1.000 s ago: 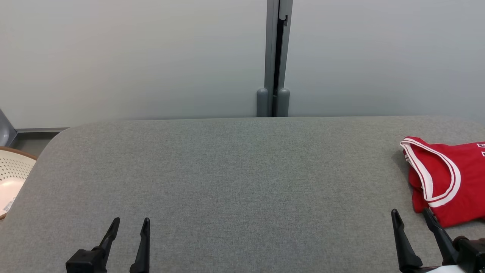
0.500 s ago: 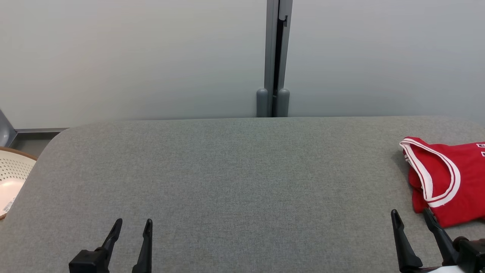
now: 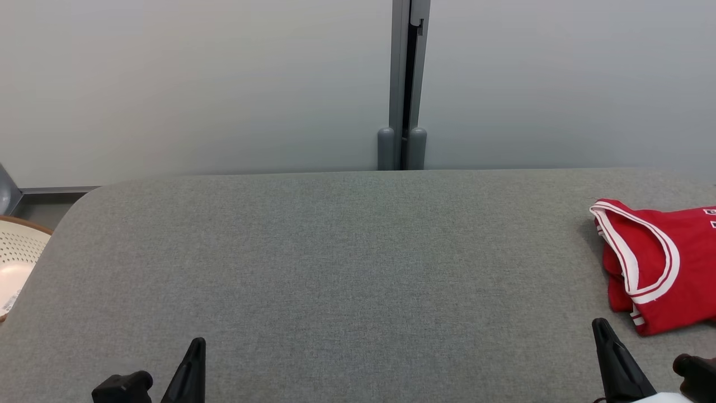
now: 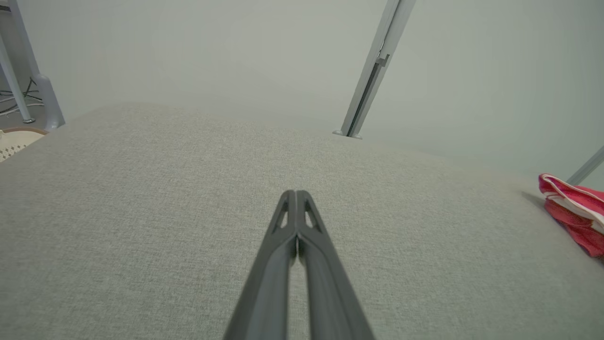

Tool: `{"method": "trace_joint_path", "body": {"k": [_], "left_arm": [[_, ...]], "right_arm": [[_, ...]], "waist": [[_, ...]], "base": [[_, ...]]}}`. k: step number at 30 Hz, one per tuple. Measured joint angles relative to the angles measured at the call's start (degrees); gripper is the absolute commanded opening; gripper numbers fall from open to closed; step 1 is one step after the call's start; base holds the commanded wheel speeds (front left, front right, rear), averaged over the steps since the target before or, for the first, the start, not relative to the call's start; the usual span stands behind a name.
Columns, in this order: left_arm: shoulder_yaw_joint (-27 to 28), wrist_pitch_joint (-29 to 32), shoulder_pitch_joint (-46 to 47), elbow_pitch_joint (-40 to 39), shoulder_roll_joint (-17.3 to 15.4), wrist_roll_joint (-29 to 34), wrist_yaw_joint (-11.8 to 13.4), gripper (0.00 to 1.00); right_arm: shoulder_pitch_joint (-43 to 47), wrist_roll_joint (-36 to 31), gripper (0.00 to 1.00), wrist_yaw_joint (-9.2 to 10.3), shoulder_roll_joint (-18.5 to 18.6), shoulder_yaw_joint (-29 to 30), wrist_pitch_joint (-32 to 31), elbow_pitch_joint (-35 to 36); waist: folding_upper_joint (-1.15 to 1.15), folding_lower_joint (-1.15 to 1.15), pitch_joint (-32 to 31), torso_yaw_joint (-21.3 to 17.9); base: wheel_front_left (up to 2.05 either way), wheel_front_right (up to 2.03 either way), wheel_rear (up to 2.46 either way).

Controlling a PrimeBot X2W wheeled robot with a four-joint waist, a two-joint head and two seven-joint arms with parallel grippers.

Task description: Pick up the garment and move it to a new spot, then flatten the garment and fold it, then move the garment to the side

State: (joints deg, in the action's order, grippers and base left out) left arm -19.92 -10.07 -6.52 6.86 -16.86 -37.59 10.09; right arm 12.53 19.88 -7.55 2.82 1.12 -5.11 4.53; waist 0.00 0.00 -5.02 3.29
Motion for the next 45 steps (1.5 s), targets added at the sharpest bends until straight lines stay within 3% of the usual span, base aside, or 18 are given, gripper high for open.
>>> {"method": "trace_joint_path", "body": {"k": [21, 45], "left_arm": [[6.8, 4.1, 3.5, 2.5, 3.5, -15.4, -4.6, 0.00], [12.8, 8.0, 5.9, 3.9, 6.8, -28.2, -8.9, 0.00]], "right_arm": [[-5.0, 20.5, 0.00, 0.01, 0.5, 0.4, 0.4, -5.2], [-9.3, 37.9, 0.00, 0.04, 0.8, 1.4, 0.4, -9.4]], "waist": [[0.00, 0.00, 0.9, -0.6], [0.00, 0.00, 2.0, -1.2]], "base": [[0.00, 0.00, 0.00], [0.00, 0.00, 0.00]]}}
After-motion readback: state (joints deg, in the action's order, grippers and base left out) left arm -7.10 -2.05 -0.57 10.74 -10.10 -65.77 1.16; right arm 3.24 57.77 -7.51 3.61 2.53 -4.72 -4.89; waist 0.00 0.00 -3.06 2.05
